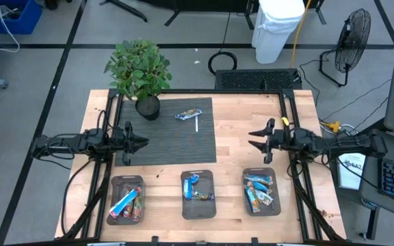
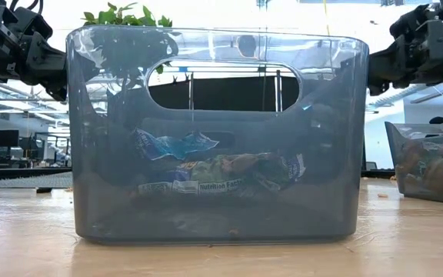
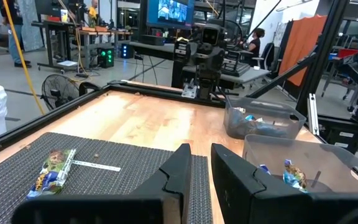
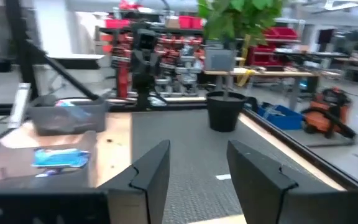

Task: Pick and place Granola Bars by type
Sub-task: Put the blue granola bar into the middle black bin

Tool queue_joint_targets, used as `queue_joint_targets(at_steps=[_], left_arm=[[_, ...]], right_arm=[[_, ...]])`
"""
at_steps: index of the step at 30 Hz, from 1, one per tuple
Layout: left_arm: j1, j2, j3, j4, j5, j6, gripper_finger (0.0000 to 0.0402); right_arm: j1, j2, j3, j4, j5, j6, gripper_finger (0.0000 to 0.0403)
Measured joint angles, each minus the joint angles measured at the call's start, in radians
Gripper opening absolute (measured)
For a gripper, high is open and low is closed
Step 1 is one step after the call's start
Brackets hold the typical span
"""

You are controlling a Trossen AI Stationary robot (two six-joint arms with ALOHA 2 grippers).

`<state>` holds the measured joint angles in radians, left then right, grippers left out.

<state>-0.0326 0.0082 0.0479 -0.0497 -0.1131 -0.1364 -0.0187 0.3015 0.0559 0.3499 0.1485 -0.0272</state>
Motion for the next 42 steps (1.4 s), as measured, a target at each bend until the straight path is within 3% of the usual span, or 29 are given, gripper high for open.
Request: queue_joint_targets(at_steps=[5,21,42], left_arm=[[0.000,0.000,0.000,0.000,0.000,0.000,0.0067],[0.000,0.000,0.000,0.001,0.000,-0.003,0.0067],[0.000,0.000,0.000,0.002,-0.001,0.003,0.0067]], right_arm=[[-0.052,-0.012,-0.002,-0.040,-0.101,-0.012,0.0150],[-0.139,-0.070,-0.004,-0.171,-0.099,-0.013,0.0150],[-0.139,-0.069,-0.005,-0.205,-0.097,0.013,0.0150]])
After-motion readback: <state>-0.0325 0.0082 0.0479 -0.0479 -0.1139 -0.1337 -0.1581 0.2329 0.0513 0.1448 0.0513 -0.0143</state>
